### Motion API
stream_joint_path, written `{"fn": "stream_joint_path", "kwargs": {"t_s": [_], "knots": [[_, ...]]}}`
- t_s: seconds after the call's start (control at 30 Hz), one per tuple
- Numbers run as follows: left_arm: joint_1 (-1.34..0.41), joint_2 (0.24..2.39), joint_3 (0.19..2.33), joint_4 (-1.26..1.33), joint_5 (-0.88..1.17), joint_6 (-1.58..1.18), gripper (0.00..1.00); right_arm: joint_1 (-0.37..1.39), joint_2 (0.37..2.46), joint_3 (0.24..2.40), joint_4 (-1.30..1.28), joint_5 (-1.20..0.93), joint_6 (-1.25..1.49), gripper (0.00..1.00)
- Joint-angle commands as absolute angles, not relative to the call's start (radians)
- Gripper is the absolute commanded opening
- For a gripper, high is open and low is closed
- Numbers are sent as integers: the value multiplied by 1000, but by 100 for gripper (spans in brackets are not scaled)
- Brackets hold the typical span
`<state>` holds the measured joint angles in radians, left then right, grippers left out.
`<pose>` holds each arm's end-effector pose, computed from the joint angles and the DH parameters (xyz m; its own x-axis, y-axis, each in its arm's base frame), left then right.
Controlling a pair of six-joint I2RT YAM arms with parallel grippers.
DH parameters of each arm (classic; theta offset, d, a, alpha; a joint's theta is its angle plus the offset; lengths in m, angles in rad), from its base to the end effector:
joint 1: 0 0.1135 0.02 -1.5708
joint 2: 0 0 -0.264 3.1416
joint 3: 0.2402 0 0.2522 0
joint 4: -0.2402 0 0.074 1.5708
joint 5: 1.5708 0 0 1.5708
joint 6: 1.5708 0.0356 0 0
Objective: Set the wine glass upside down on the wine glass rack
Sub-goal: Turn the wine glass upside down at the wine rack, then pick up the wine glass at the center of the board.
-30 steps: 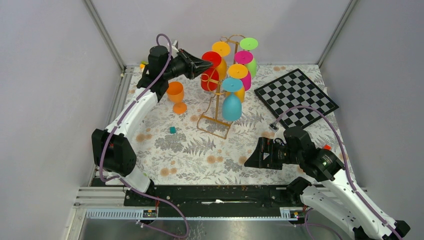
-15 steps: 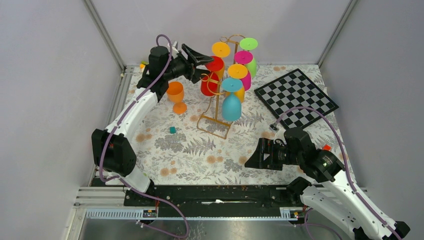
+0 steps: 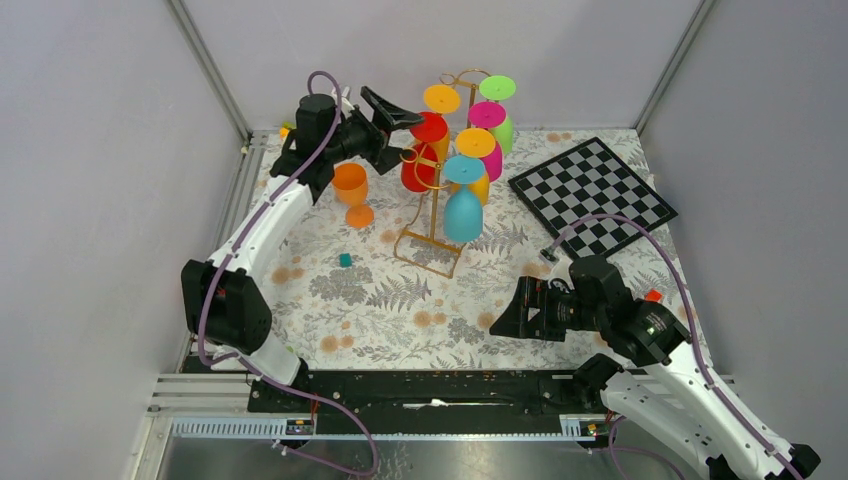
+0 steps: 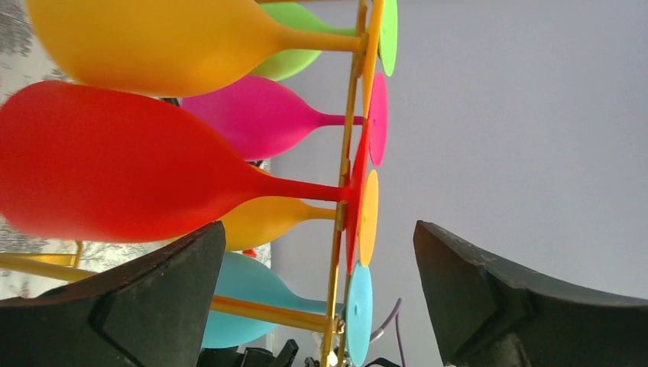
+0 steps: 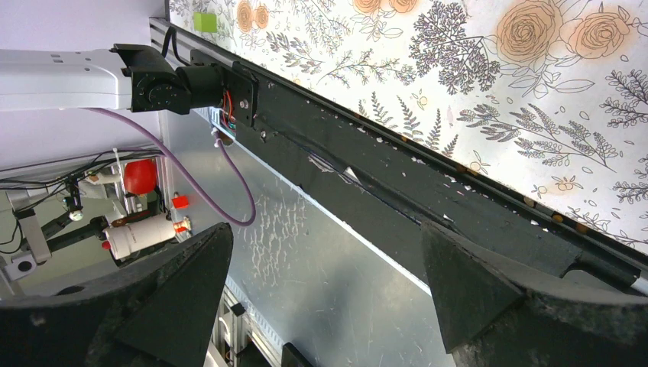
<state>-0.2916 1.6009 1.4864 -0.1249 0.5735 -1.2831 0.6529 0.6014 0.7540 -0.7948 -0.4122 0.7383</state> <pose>0.3575 -0.1275 0.3844 -0.7801 -0.6068 -0.1523 -0.0060 0.2507 -0.9681 0.0872 0.0846 0.2955 -0.8980 0.0896 -0.4308 -0.2799 0.6390 0.7164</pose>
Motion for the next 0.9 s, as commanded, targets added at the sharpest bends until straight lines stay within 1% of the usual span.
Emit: {"fn": "stream_joint_path", "kwargs": {"t_s": [0.0,0.43,0.63,0.87], "knots": [[-244,1497,1510,-152,516,-1198,99,656,589,746,-770,-418,744,99],[-117,1259,1322,-384,371,-865,99,657,614,737,-732,-427,745,99],[-95,1224,1268,-506,397,-679,99,656,624,741,-732,-419,738,98],[-94,1225,1259,-634,430,-529,99,656,600,731,-733,-408,760,98]]}}
